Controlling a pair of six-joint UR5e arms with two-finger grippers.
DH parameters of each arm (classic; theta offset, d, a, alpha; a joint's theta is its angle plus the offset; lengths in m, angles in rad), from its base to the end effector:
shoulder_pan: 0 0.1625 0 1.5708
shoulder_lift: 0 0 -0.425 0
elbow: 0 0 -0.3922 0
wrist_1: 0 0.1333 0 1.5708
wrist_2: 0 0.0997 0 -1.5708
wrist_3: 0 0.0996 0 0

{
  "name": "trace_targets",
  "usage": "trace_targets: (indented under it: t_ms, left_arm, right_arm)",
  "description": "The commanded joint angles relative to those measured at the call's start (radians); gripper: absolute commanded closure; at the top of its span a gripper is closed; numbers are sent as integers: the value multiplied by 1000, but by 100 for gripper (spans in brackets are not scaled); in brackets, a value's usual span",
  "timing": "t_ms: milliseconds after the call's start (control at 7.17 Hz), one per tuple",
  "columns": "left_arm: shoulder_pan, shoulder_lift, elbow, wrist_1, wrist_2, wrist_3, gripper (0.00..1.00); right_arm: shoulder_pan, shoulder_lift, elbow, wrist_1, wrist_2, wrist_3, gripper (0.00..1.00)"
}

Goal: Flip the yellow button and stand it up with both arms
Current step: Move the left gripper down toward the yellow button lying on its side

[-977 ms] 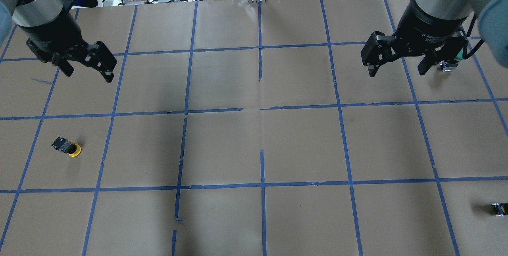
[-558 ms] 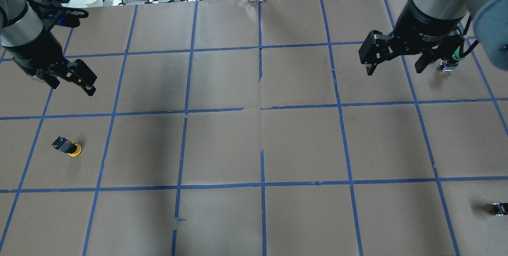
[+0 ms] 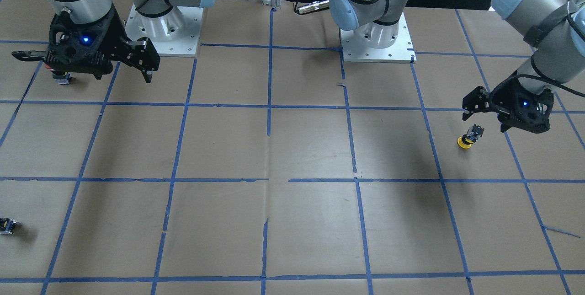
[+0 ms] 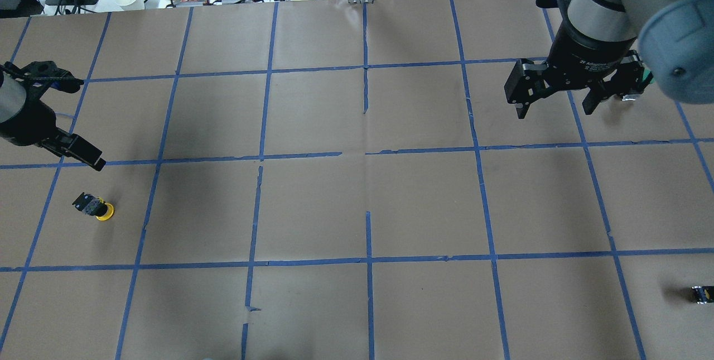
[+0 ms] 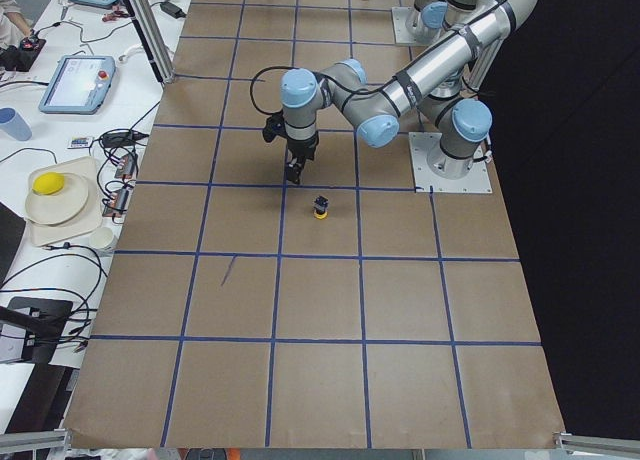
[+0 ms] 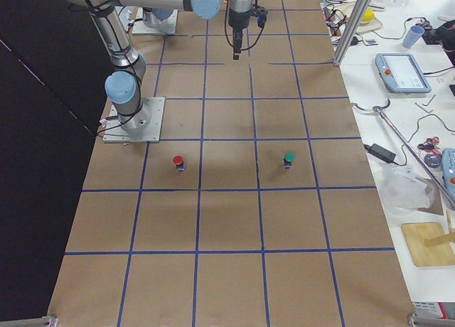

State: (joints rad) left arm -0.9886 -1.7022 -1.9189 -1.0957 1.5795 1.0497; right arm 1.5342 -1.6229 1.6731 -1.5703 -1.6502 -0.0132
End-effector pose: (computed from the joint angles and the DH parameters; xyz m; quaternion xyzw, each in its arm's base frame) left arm 0.1659 -0.4929 0.3029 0.2316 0.9728 0.0047 0.0014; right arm 0.1083 -0.4684 0.4630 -0.0107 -0.9988 -0.0263 0.0390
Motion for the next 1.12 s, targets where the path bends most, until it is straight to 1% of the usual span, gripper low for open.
trace_targets:
  t_ms: [0,140,279,419,558,698,837,977]
  left_arm:
    - [75,-50,-17,47,-79,145,1]
    - [102,-50,-52,48,-82,221,1]
    - [137,-50,-95,60,-81,281,1]
    - [145,-53,-110,103,-82,297,1]
    - [143,-53,-138,115,-72,302,1]
    - [140,-54,-158,143,-69,302,1]
    - [140,-57,-160,157,-69,300,2]
    - [136,-60,-160,160,-59,296,6]
  right_arm:
    - [-3,-14,-3,39,6,2,0]
    - [-11,-47,0,91,6,1,0]
    - [-22,-51,-4,92,10,2,0]
    - [-23,-57,-15,90,13,2,0]
    - [-22,-58,-24,95,70,4,0]
    - [-22,-60,-45,99,96,5,0]
    - [-10,-57,-90,131,102,7,0]
    - [12,-52,-151,189,99,7,0]
